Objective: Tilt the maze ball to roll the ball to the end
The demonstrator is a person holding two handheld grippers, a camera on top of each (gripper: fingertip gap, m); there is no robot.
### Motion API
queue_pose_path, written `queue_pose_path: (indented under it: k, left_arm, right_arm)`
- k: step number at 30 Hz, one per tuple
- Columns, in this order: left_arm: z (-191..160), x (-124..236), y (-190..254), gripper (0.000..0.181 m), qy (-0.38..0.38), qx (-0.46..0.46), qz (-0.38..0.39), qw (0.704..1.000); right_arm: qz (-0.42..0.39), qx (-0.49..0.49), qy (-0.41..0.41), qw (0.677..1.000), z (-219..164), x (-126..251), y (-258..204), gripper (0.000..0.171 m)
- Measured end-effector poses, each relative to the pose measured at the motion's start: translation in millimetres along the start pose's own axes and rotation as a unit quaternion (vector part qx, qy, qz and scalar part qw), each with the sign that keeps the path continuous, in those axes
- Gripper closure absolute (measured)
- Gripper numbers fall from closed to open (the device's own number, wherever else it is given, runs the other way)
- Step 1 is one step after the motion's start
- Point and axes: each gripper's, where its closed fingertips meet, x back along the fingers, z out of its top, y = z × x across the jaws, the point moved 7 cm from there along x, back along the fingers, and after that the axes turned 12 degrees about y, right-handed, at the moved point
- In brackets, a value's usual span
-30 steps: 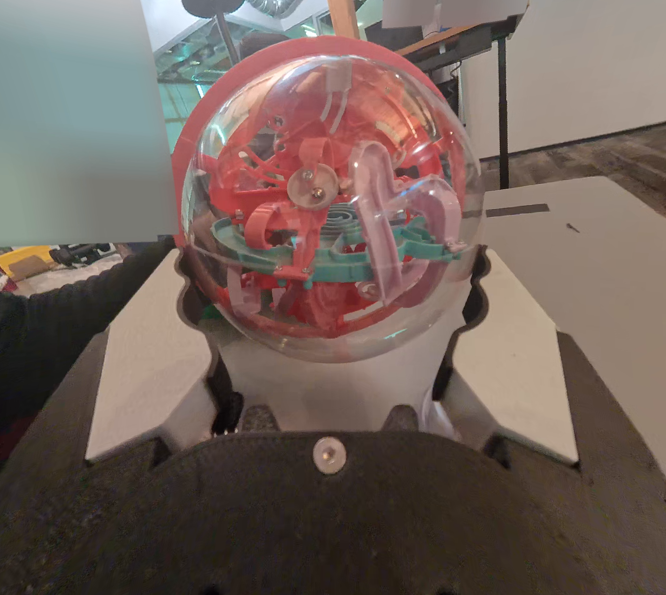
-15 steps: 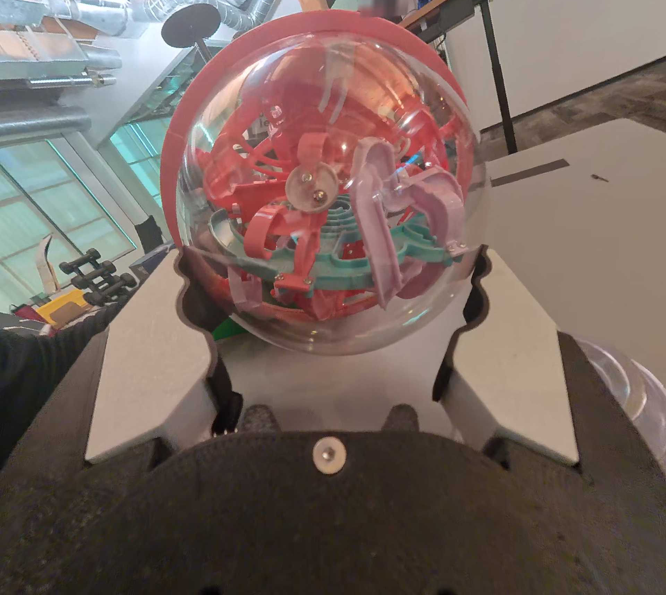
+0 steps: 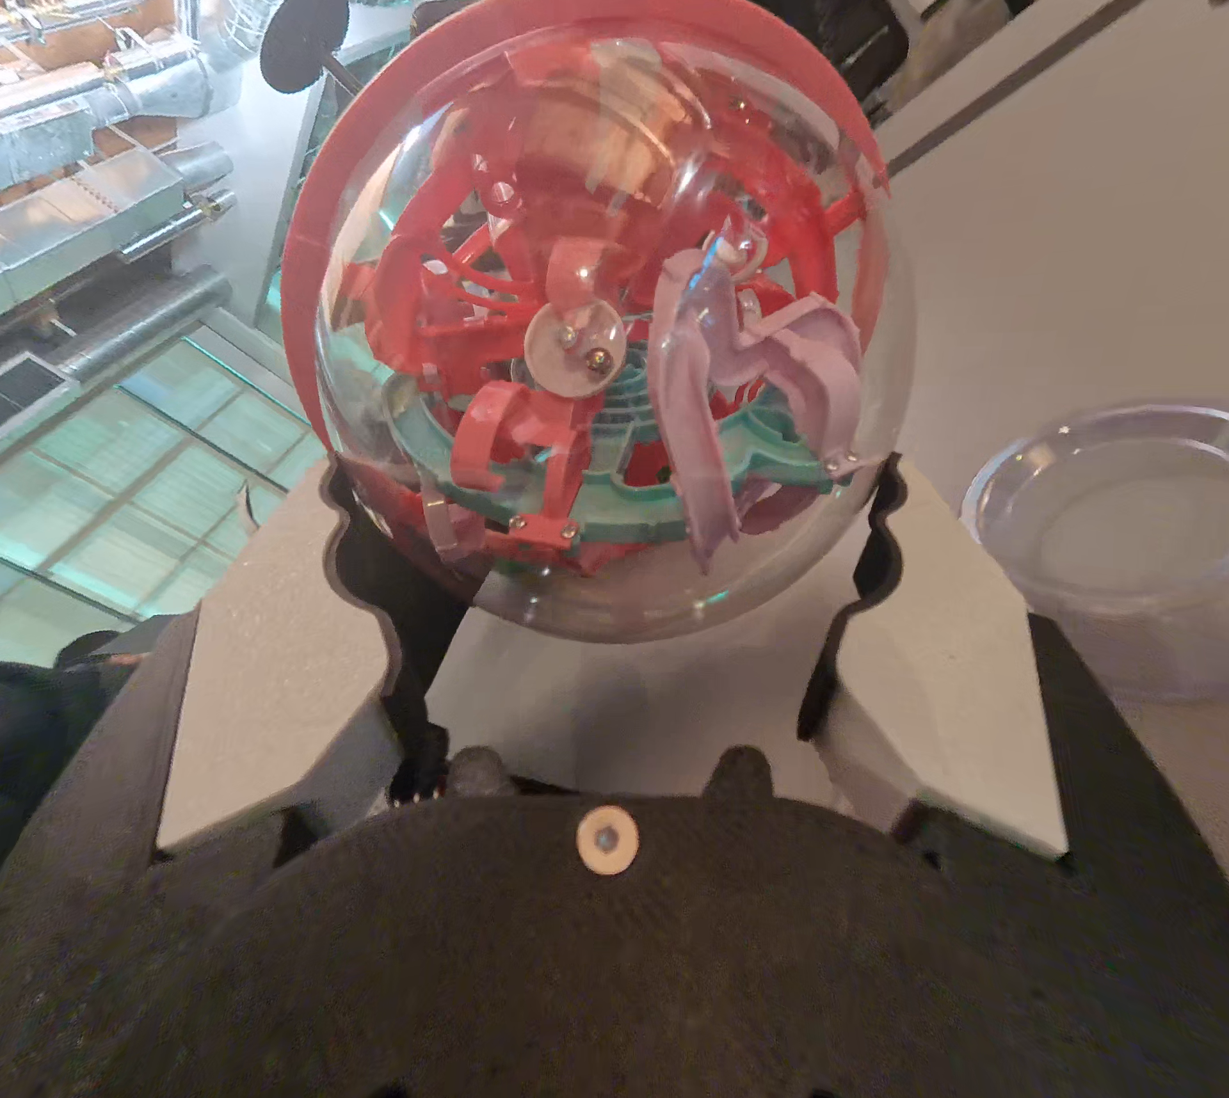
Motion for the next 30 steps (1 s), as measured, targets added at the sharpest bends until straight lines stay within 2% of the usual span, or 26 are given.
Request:
queue_pose_path:
  k: [9,30]
  left_arm:
    - [-13.4,-1.7,-1.3,0.023,0.009,0.051,0.015,0.999]
    - [-51.2,-12.2,-7.0,0.023,0.051,0.131,0.014,0.99]
  right_arm:
    - [-0.011,-0.05,-0.037,0.998,-7.9,7.2,1.1,0.024]
    - [-0.049,-0.065,-0.105,0.991,-3.5,30.0,10.1,0.023]
